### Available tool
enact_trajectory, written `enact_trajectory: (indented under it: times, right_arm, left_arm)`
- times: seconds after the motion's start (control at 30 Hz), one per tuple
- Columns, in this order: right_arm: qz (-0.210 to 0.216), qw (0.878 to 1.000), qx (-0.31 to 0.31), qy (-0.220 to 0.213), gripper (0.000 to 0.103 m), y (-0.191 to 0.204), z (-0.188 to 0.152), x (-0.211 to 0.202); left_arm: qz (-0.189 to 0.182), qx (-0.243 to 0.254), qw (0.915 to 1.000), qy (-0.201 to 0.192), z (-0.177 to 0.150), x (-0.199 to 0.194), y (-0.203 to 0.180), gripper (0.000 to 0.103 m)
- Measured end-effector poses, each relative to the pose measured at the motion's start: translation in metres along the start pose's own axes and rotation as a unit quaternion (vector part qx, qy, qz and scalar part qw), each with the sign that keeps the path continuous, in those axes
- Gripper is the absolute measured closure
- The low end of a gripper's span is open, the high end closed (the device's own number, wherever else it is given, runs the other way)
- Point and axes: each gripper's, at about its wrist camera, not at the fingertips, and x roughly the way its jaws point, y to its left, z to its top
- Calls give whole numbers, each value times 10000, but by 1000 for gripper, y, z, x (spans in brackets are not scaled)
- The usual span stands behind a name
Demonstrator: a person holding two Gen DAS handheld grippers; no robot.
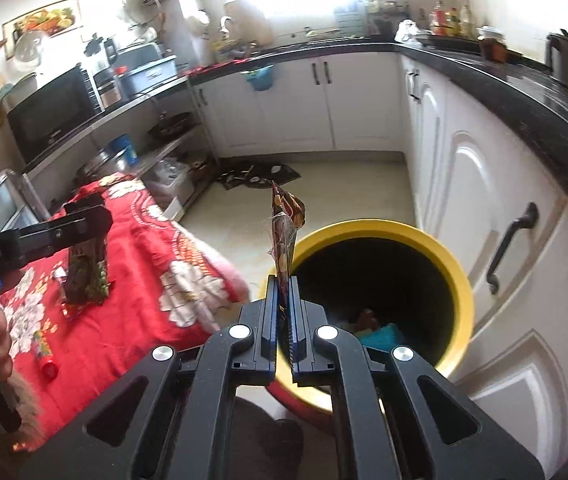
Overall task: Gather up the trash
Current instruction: 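Carry the green snack bag and gold wrapper with both tools over the bin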
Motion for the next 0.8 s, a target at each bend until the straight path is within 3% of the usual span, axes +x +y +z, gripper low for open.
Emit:
enact_trajectory:
  times: [0.37, 0.8]
  right_arm:
    - [-463, 9985, 283, -2, 98, -32, -8, 3]
    - [-669, 9954, 649, 216, 98, -61, -24, 26]
  left_arm:
    - [-158, 233, 9994, 203, 3, 34, -25, 82]
    - [-318, 330, 9976, 525, 6, 81, -40, 81]
